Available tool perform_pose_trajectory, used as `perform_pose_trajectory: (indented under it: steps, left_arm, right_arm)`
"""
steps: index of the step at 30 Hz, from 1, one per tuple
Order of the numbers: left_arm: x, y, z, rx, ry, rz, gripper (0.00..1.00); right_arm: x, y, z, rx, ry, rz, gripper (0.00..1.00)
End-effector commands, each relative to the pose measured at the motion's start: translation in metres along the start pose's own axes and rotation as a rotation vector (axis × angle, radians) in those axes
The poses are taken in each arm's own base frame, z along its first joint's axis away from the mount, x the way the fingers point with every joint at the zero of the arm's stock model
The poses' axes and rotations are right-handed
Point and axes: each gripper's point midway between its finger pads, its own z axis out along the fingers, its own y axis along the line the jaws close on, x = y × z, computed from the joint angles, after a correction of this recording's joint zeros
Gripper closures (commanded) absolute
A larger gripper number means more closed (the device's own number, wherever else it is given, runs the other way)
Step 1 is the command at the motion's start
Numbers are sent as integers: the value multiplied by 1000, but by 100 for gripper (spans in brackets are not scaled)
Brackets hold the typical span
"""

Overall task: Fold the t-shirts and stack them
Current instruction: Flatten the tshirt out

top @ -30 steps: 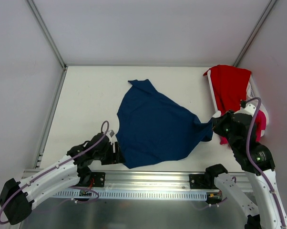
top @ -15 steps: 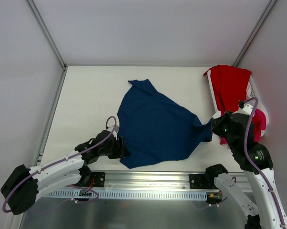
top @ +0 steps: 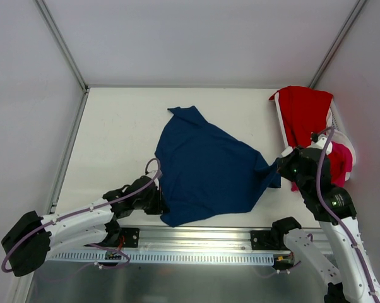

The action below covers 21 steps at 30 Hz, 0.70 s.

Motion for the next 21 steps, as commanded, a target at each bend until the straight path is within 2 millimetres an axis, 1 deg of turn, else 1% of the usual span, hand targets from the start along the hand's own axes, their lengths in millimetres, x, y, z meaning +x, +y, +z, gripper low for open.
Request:
perform_pose_trajectory:
  steps: [1, 2, 3, 4, 5, 6, 8, 9, 11, 12, 15, 18, 21]
  left_arm:
    - [0, -14, -5, 2, 20, 14, 100]
    - [-2, -19, -7, 9, 23, 26, 100]
    - [-11, -34, -13, 37, 5, 39, 100]
    - [-15, -41, -17, 48, -4, 54, 100]
    - [-14, -46, -22, 53, 1, 81, 100]
    - [-25, -60, -29, 79, -27, 98, 100]
    - [-30, -67, -37, 86, -36, 131, 100]
    - [-37, -76, -44, 104, -56, 140, 98]
    - [-44, -83, -52, 112, -77, 158, 94]
    - [-45, -84, -54, 115, -79, 161, 88]
    - [-47, -86, -58, 118, -85, 165, 80]
    - [-44, -84, -58, 115, -77, 157, 78]
    - [-43, -82, -58, 115, -79, 152, 78]
  right_arm:
    - [-6, 5, 2, -13, -23, 10, 99]
    - [-6, 5, 2, -12, -24, 7, 100]
    - [-6, 4, 2, -9, -24, 7, 99]
    - [-5, 4, 3, -6, -21, 4, 99]
    - [-5, 3, 3, -5, -20, 3, 99]
    - [-4, 3, 3, -4, -19, 3, 99]
    - [-5, 3, 3, -2, -22, 3, 100]
    - [-4, 2, 4, 0, -19, 2, 99]
    - [-3, 1, 4, 1, -17, 0, 99]
    - [-2, 1, 5, 4, -16, -1, 99]
    - [-2, -2, 4, 11, -24, 1, 100]
    - [-1, -3, 4, 11, -24, -2, 100]
    - [1, -4, 5, 15, -22, -3, 99]
